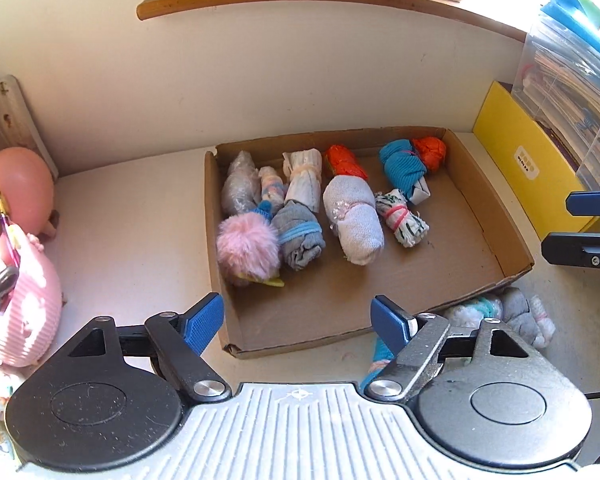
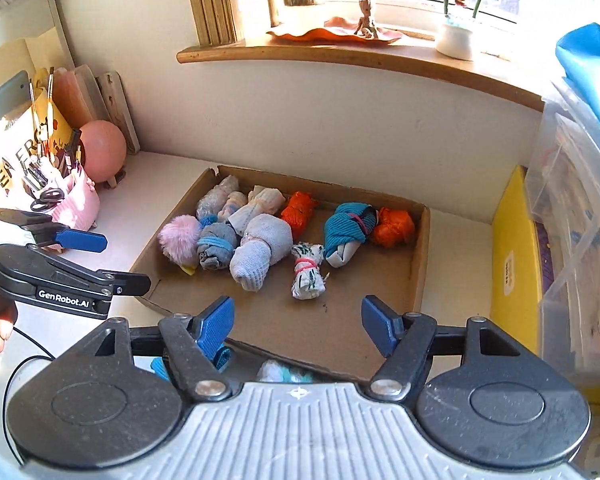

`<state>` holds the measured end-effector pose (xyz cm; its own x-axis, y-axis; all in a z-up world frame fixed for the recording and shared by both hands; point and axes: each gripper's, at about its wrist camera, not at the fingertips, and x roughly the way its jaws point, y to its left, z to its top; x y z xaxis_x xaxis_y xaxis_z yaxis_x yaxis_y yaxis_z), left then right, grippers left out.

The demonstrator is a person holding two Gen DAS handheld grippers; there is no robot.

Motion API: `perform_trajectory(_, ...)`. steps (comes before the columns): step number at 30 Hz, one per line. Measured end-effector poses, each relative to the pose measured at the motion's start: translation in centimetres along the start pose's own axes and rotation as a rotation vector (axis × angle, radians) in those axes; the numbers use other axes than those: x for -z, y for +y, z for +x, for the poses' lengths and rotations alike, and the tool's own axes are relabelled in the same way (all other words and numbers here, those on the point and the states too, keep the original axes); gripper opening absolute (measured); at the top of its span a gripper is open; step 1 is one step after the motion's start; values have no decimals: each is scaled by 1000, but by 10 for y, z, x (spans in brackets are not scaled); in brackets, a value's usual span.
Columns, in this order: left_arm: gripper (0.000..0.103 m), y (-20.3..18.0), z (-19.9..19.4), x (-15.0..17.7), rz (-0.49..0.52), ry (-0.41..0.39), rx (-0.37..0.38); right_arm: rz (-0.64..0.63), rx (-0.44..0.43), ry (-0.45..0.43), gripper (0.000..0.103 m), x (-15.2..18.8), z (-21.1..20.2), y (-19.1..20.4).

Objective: Organize objects
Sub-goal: 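Move both tools back over the sock pile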

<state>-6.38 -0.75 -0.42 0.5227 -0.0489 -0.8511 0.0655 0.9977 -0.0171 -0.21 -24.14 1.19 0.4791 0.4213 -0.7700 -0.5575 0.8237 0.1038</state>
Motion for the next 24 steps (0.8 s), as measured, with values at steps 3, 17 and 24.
perform_trajectory(3,85,-3,1,15,8,29,7,18,14,26,70,21,-12,0)
perform_trajectory(17,96,-43,15,46,203,60,76,66,53,151,74,91,-14,42)
perform_trajectory(24,99,-51,45,45,261,78,120,-7,141,178,72,104,1,57)
